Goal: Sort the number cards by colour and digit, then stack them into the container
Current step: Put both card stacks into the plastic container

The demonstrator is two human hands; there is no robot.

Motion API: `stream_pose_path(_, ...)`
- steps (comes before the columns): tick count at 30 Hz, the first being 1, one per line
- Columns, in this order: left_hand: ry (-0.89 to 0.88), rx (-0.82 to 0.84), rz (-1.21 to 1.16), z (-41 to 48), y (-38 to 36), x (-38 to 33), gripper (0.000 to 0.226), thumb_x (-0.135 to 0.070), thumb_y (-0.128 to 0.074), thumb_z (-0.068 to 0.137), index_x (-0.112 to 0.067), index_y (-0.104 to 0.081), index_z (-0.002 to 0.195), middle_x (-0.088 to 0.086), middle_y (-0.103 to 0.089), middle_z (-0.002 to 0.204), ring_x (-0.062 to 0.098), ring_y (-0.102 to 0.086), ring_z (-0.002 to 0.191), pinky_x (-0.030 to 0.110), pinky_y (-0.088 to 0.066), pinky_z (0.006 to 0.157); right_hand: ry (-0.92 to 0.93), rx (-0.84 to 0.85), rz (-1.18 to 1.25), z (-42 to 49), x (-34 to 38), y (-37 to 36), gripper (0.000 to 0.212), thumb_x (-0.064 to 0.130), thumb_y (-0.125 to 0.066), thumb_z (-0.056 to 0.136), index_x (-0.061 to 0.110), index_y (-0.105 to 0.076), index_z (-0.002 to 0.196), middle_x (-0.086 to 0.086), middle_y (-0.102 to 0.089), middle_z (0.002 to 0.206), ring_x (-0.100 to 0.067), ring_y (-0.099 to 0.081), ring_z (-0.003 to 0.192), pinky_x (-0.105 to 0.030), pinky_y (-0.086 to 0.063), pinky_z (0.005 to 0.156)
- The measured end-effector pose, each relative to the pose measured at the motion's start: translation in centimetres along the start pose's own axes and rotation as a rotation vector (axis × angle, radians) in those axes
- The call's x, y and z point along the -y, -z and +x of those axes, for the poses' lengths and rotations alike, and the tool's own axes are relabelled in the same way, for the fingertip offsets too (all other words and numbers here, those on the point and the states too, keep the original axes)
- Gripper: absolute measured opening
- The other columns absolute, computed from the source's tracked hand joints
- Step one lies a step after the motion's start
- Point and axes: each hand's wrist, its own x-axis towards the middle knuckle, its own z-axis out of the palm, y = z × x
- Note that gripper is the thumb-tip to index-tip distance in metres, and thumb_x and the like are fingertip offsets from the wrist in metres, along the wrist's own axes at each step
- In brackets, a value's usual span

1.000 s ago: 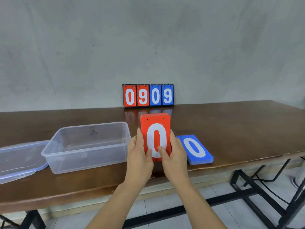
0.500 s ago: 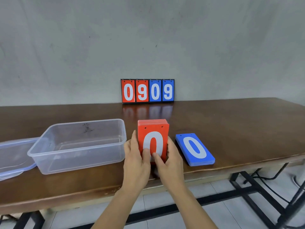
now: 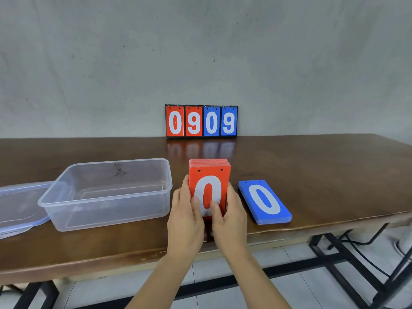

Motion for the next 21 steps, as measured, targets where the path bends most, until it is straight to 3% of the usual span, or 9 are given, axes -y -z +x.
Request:
stream_pose_path(4, 0.023, 0.0, 0.035, -0.1, 0.1, 0.4, 0.062, -0.049, -0.036, 0.091, -0.026, -0.031, 0.149, -0.006, -0.05, 0.137, 0.01, -0.053, 0.116, 0.016, -0.04, 0.089, -0.015, 0.018, -0.013, -0.1, -0.1, -0.1, 0.056, 0.042, -0.053, 0.093, 0.027, -0.035, 0.145, 0.011, -0.051, 0.133, 0.0, -0.048, 0.11, -0.012, -0.042, 0.089)
stream_pose_path(8, 0.032, 0.008, 0.022, -0.3, 0.4, 0.0, 0.065, -0.051, -0.037, 0.088, -0.026, -0.033, 0.148, -0.007, -0.052, 0.136, 0.006, -0.051, 0.11, 0.019, -0.042, 0.092, -0.006, -0.001, -0.018, -0.1, -0.2, -0.2, 0.051, 0.041, -0.052, 0.095, 0.027, -0.038, 0.143, 0.018, -0.049, 0.124, 0.0, -0.05, 0.107, -0.005, -0.042, 0.081)
stream_pose_path(12, 0.026, -0.014, -0.054, -0.3, 0.6, -0.1, 0.057, -0.046, -0.04, 0.091, -0.029, -0.037, 0.145, -0.013, -0.054, 0.127, 0.002, -0.054, 0.105, 0.024, -0.048, 0.095, 0.018, -0.063, 0.033, 0.5, -0.1, 0.0, 0.034, 0.031, -0.052, 0.097, 0.027, -0.049, 0.131, 0.011, -0.055, 0.121, -0.006, -0.056, 0.109, -0.018, -0.052, 0.085)
stream_pose_path(15, 0.036, 0.016, -0.101, -0.5, 1.1, -0.5, 0.054, -0.045, -0.044, 0.09, -0.035, -0.039, 0.143, -0.015, -0.056, 0.126, 0.005, -0.057, 0.11, 0.024, -0.052, 0.094, -0.009, -0.034, 0.126, 0.8, 0.2, 0.9, 0.028, 0.025, -0.058, 0.095, 0.039, -0.049, 0.118, 0.012, -0.06, 0.117, -0.006, -0.059, 0.107, -0.025, -0.055, 0.085)
stream_pose_path(21, 0.097, 0.138, -0.261, 0.6, 4.8, -4.3, 0.041, -0.047, -0.053, 0.076, -0.057, -0.039, 0.114, -0.03, -0.059, 0.111, -0.002, -0.062, 0.101, 0.015, -0.049, 0.085, -0.013, 0.105, 0.293, 2.3, 3.9, 4.9, 0.025, 0.017, -0.066, 0.09, 0.034, -0.058, 0.106, 0.014, -0.07, 0.1, -0.003, -0.067, 0.093, -0.017, -0.055, 0.072)
